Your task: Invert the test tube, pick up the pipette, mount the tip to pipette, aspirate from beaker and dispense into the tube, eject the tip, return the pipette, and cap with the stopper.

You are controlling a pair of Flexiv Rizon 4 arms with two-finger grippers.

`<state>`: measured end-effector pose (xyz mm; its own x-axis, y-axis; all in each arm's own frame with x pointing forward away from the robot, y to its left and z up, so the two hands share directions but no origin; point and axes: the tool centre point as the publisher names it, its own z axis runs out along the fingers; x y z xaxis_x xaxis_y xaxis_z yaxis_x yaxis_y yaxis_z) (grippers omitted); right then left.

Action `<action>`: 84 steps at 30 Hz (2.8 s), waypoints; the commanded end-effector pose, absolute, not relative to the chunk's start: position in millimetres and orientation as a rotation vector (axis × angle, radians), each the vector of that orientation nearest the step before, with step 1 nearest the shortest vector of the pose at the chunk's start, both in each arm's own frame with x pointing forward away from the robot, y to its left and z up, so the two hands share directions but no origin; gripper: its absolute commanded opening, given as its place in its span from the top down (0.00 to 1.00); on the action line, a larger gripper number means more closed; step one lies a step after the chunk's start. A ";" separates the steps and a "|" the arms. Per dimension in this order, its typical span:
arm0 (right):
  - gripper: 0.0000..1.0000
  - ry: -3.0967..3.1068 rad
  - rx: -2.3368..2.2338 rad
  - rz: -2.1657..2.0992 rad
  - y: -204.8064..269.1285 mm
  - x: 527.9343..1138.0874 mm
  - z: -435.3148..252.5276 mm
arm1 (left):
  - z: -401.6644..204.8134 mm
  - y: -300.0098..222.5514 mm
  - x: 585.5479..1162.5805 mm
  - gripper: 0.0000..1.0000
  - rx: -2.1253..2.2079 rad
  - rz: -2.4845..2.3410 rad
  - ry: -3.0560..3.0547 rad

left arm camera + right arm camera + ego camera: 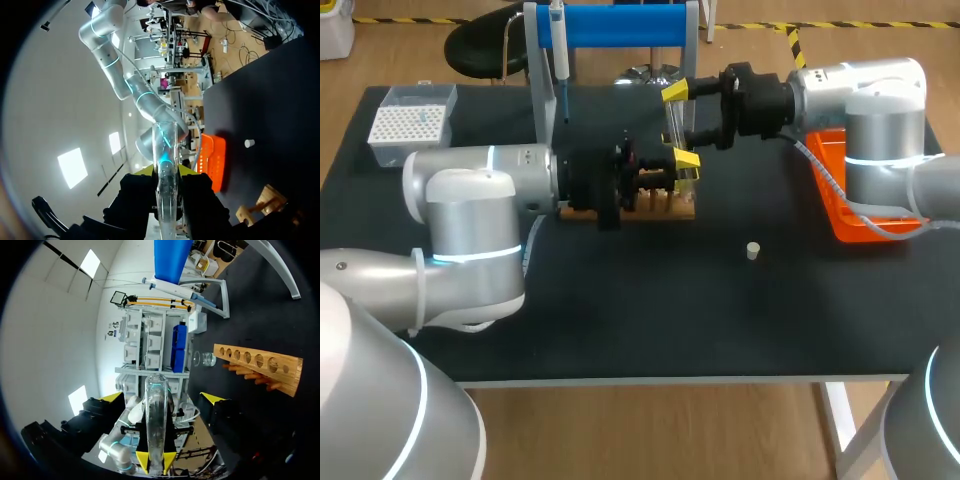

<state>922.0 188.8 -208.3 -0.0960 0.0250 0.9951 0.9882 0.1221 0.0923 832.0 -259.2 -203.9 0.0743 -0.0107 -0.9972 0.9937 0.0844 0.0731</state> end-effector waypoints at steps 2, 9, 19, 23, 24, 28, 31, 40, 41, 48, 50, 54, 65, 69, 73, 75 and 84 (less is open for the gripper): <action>0.00 -1.522 -1.059 -1.299 158.6 911.8 -195.9 | -204.0 -259.9 831.6 1.00 1.169 -1.096 1.183; 0.00 -1.782 -1.015 -1.455 109.4 895.9 -190.0 | -204.0 -259.9 831.6 1.00 1.169 -1.096 1.183; 0.00 -2.137 -0.857 -1.708 71.6 877.0 -201.3 | -204.0 -259.9 831.6 1.00 1.169 -1.096 1.183; 0.00 -2.251 -0.756 -1.776 70.6 865.3 -208.4 | -204.0 -259.9 831.6 1.00 1.169 -1.096 1.183; 0.00 -2.297 -0.752 -1.800 71.2 862.9 -210.3 | -204.0 -259.9 831.6 1.00 1.169 -1.096 1.183; 0.00 -2.409 -0.717 -1.842 72.7 860.3 -217.0 | -204.0 -259.9 831.6 1.00 1.169 -1.096 1.183; 0.00 -2.409 -0.717 -1.842 72.7 860.3 -217.0 | -204.0 -259.9 831.6 1.00 1.169 -1.096 1.183; 0.00 -2.409 -0.717 -1.842 72.7 860.3 -217.0 | -153.2 -228.2 844.9 1.00 1.021 -1.402 1.453; 0.00 -2.409 -0.717 -1.842 72.7 860.3 -217.0 | -145.3 -225.7 846.5 1.00 0.979 -1.476 1.528; 0.00 -2.409 -0.717 -1.842 72.7 860.3 -217.0 | -120.5 -225.7 851.1 1.00 0.811 -1.598 1.813; 0.00 -2.409 -0.717 -1.842 72.7 860.3 -217.0 | -120.5 -225.7 851.1 1.00 0.811 -1.598 1.813; 0.00 -2.409 -0.717 -1.842 72.7 860.3 -217.0 | -120.5 -225.7 851.1 1.00 0.811 -1.598 1.813; 0.00 -2.409 -0.717 -1.842 72.7 860.3 -217.0 | -104.8 -216.4 866.5 1.00 0.709 -1.746 1.918; 0.00 -2.409 -0.717 -1.842 72.7 860.3 -217.0 | -103.6 -224.3 876.8 1.00 0.613 -1.817 2.026; 0.00 -2.409 -0.717 -1.842 72.7 860.3 -217.0 | -111.1 -232.9 886.9 1.00 0.477 -1.881 2.107; 0.00 -2.409 -0.717 -1.842 72.7 860.3 -217.0 | -115.6 -234.1 893.1 1.00 0.411 -1.896 2.129; 0.00 -2.409 -0.717 -1.842 72.7 860.3 -217.0 | -127.4 -226.0 919.2 1.00 0.170 -2.025 2.104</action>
